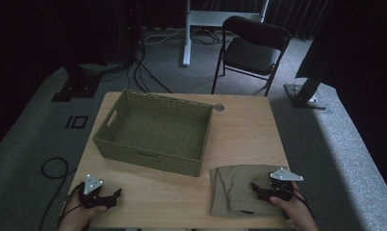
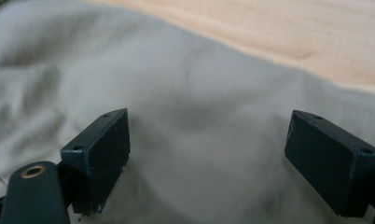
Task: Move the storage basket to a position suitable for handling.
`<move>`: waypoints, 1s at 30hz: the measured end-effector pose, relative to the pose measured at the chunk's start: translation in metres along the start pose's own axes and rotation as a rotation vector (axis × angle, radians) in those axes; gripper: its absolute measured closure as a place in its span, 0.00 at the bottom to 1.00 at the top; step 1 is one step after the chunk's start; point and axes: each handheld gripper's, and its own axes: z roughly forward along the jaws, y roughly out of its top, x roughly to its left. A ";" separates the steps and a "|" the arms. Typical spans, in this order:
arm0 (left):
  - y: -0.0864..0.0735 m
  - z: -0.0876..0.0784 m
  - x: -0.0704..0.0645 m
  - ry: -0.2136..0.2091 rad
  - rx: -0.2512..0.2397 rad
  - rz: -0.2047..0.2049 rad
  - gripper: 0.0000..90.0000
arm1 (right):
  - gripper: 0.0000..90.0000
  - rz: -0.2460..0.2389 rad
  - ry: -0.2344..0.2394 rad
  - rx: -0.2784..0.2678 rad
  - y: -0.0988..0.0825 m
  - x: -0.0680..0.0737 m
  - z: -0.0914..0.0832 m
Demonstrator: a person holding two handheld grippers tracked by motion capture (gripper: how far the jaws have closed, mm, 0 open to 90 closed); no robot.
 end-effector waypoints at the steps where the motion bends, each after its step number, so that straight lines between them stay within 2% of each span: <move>1: 0.001 0.000 0.001 0.002 -0.001 -0.003 0.17 | 0.15 -0.001 -0.001 -0.008 0.003 0.001 -0.002; 5: 0.002 -0.002 0.005 0.008 -0.017 -0.010 0.17 | 0.15 -0.002 0.007 -0.031 0.014 0.006 -0.005; 8: 0.004 -0.003 0.008 0.008 -0.032 -0.023 0.17 | 0.14 0.028 0.037 -0.053 0.021 0.012 -0.005; 12: 0.006 -0.004 0.013 0.022 -0.034 -0.022 0.17 | 0.14 0.006 0.045 -0.063 0.031 0.025 0.003; 23: 0.015 -0.009 0.027 0.049 -0.042 -0.032 0.17 | 0.14 -0.009 0.093 -0.083 0.052 0.049 0.017; 30: 0.022 -0.011 0.033 0.046 -0.061 -0.028 0.17 | 0.14 -0.028 0.107 -0.097 0.066 0.063 0.025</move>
